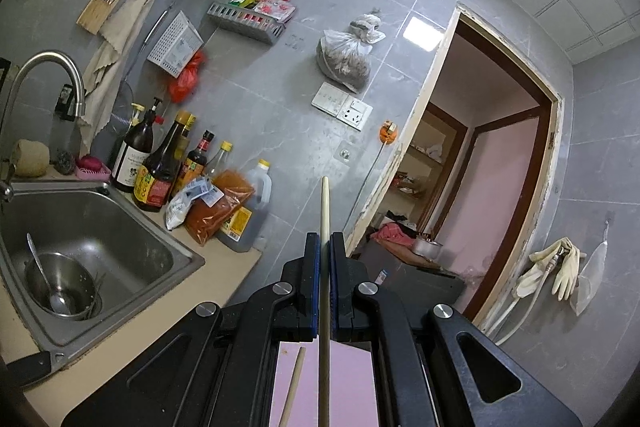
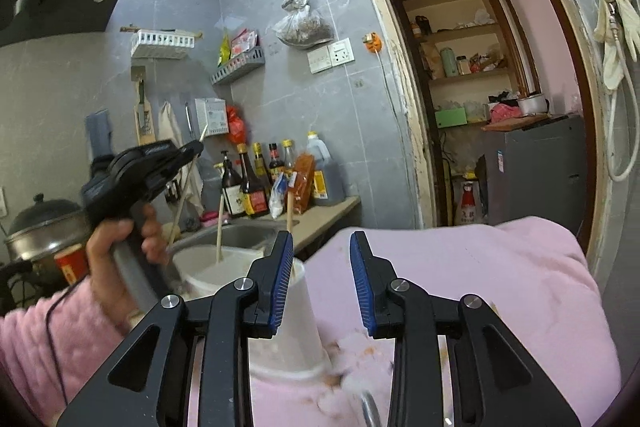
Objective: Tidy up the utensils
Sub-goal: 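Open the right gripper over the caddy while the left tool holds its chopstick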
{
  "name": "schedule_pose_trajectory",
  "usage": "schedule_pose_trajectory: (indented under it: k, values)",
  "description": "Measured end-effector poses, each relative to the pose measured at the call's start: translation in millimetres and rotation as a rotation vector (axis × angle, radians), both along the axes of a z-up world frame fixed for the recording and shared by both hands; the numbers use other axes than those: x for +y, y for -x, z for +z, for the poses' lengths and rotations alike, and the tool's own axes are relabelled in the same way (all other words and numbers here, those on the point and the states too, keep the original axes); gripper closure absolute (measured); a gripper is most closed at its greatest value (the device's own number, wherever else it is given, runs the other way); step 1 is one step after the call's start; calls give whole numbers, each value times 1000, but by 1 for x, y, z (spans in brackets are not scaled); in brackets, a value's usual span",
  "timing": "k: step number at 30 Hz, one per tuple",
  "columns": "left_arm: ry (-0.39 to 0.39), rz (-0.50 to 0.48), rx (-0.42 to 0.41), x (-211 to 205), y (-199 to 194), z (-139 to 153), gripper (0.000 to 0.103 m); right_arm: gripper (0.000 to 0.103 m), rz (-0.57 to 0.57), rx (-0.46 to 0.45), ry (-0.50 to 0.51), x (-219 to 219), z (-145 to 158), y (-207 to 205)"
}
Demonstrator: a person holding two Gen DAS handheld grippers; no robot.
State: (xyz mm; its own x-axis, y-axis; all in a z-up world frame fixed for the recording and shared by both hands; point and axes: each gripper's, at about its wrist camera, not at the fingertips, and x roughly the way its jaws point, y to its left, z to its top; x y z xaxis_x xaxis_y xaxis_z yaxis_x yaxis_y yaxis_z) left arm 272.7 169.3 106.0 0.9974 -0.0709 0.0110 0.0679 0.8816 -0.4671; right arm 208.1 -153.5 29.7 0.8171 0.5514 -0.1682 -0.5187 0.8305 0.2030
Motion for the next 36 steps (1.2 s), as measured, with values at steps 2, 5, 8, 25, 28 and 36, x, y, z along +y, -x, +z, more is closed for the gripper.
schedule_pose_trajectory:
  k: [2,5,8,25,28,36]
  values:
    - [-2,2,1,-2,-2,-2,101,75,-1,1,19,-7,-3,9]
    - [-4,-2,1,-3,-2,-3,101,75,-6,-6,40,-19,-8,22]
    - [-16,0,3,-8,-4,-6,101,75,-10,-24,39,-27,-12,33]
    - [-123,89,25,-21,-3,-22,100,73,17,-91,5,-44,-15,57]
    - [-103,90,30,-17,-1,-28,100,73,16,-87,6,-44,-15,55]
    - [-103,73,37,-15,14,-30,100,73,14,-72,11,-44,-17,51]
